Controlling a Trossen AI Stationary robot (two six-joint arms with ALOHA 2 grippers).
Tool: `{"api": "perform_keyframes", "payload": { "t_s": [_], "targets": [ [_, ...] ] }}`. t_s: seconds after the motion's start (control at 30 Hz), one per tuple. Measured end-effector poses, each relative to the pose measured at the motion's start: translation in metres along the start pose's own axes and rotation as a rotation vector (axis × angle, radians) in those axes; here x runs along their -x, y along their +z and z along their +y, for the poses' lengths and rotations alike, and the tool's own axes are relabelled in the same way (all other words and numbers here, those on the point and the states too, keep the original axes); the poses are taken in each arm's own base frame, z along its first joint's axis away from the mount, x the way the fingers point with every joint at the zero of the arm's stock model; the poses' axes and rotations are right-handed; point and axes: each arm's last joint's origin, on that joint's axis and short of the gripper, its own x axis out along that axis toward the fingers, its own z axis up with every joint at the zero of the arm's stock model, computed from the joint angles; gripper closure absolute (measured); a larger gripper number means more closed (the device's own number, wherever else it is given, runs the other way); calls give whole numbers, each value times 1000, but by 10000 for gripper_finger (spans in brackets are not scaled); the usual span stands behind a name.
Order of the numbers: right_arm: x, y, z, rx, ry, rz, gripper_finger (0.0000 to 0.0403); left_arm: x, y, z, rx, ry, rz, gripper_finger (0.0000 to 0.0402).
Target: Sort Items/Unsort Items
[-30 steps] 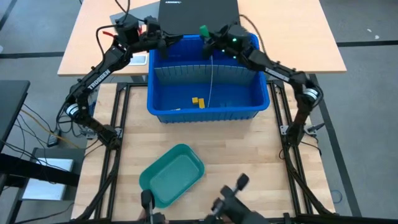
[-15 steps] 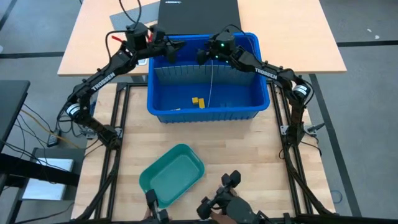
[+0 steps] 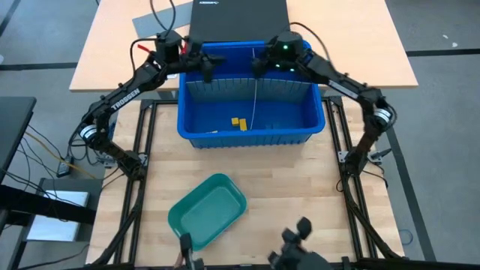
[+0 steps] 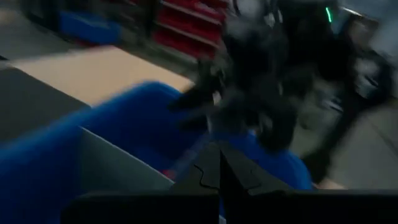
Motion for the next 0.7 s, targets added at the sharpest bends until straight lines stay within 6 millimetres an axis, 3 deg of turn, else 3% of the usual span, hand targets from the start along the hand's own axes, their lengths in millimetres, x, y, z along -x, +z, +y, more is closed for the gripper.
{"api": "perform_keyframes", "payload": {
  "t_s": [0.17, 0.23, 0.5, 0.7],
  "targets": [
    [48, 6, 4, 40, 90, 110, 352, 6, -14, -6, 37, -180, 175, 400],
    [70, 7, 7, 46, 149, 160, 389, 11, -21, -14, 28, -235, 259, 400],
    [149, -11, 32, 224, 404, 405, 400, 43, -46, -56, -107, -301, 548, 400],
    [175, -20, 45, 278, 448, 432, 401, 56, -55, -83, -148, -368, 566, 400]
  ]
}}
